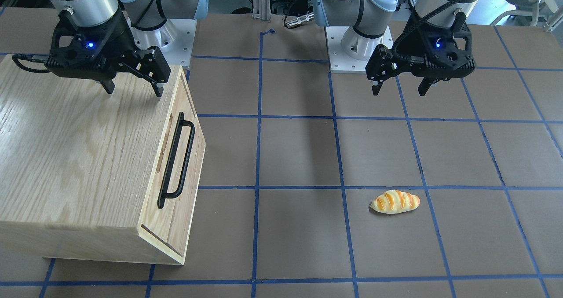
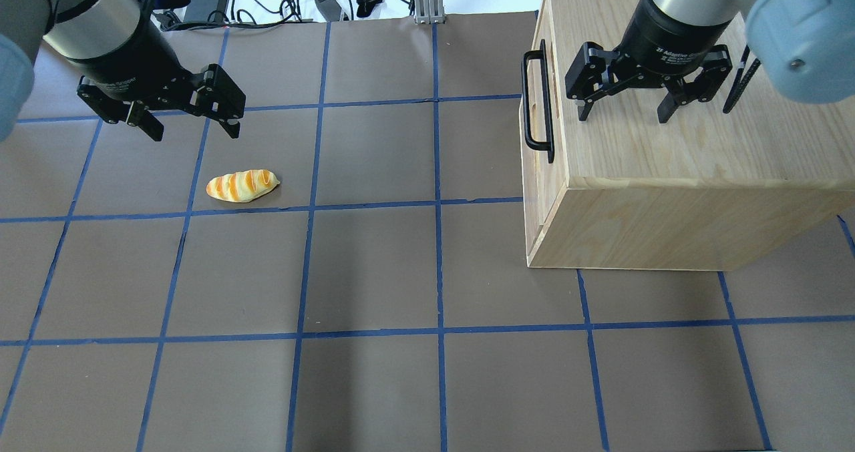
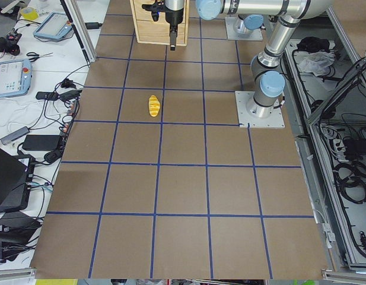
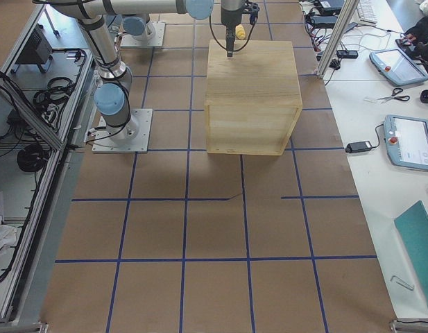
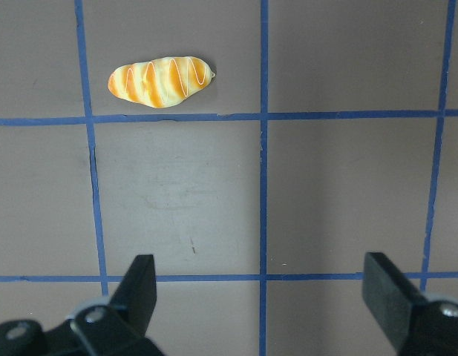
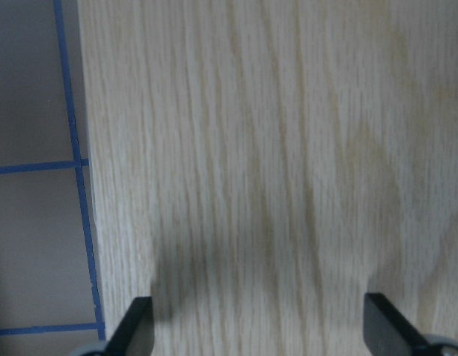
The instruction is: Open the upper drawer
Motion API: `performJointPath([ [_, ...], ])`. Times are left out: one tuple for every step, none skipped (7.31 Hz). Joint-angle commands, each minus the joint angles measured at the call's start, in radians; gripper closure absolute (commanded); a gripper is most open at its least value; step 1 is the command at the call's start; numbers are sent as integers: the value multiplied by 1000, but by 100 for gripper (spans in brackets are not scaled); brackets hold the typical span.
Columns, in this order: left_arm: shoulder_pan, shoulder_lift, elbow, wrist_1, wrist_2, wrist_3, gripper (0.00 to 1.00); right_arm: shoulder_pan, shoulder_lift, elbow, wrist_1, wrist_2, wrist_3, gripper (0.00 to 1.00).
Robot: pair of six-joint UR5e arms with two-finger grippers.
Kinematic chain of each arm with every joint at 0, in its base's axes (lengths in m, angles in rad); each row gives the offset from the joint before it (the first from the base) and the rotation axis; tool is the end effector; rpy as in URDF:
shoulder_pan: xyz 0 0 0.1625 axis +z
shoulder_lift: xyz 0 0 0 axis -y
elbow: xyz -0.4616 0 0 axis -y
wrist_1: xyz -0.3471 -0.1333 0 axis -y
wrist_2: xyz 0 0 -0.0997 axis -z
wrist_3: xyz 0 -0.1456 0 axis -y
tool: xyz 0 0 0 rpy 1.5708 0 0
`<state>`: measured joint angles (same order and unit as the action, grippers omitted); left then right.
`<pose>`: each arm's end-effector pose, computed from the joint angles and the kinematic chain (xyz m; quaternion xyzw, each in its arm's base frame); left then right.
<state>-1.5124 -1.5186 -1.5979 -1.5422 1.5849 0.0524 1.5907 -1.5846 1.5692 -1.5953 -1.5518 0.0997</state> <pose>-0.1059 -0.4372 0.4922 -0.0032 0.9996 -0.0264 0.0085 0.1449 -0.4433 0.4879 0.0397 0.9990 -0.0193 0.0107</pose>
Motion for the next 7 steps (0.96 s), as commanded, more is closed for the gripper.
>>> performJointPath([
  [8,-6,-5,2,1,0,0,0,0,0,0,1,0,0],
  [8,-12,-4,5,0,-5,0,0,0,0,0,1,0,0],
  [5,-27,-1,14,-5,-23,0,0,0,0,0,-1,0,0],
  [1,-35,1,36,-13,-81,0,-1,0,0,0,1,0,0],
  [-14,-41,1,39,-5,-101,0,0,0,0,0,1,0,0],
  [-50,-51,3,39,-3,-118,0,0,0,0,0,1,0,0],
  [-87,-63,7,72,-11,-170,0,0,0,0,0,1,0,0],
])
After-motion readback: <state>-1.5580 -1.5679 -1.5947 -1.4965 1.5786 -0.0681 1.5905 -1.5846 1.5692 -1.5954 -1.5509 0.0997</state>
